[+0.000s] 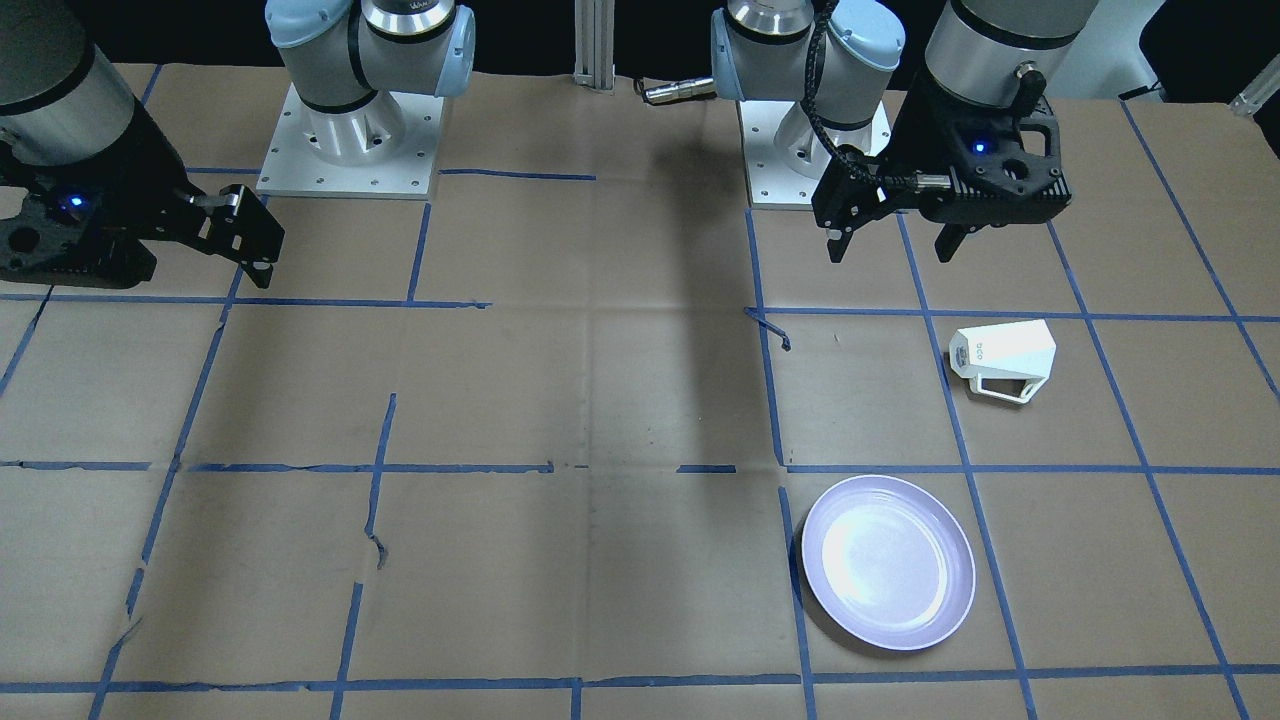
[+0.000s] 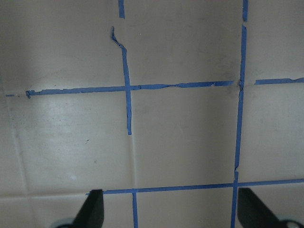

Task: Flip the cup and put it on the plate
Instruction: 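Move the left gripper away from the plate toward the white mug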

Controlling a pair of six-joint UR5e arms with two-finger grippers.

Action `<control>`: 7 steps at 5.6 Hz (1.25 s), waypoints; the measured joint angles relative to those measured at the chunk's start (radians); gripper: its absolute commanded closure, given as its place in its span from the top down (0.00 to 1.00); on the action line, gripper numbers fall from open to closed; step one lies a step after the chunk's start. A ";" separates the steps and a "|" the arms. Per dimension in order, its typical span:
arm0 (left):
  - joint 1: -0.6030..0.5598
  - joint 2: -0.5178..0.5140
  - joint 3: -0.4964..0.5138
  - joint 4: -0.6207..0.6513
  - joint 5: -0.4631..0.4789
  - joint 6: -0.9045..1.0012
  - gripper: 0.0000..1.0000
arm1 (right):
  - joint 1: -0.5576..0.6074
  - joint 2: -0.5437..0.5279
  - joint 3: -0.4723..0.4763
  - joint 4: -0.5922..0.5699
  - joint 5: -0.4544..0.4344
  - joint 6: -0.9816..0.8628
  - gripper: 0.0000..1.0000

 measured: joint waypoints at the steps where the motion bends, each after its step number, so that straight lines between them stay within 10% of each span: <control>1: 0.001 0.000 0.001 0.000 0.000 0.000 0.98 | 0.000 0.000 0.000 0.000 0.000 0.000 1.00; 7: 0.309 0.101 -0.039 -0.054 -0.007 0.402 0.98 | 0.000 0.000 0.000 0.000 0.000 0.000 1.00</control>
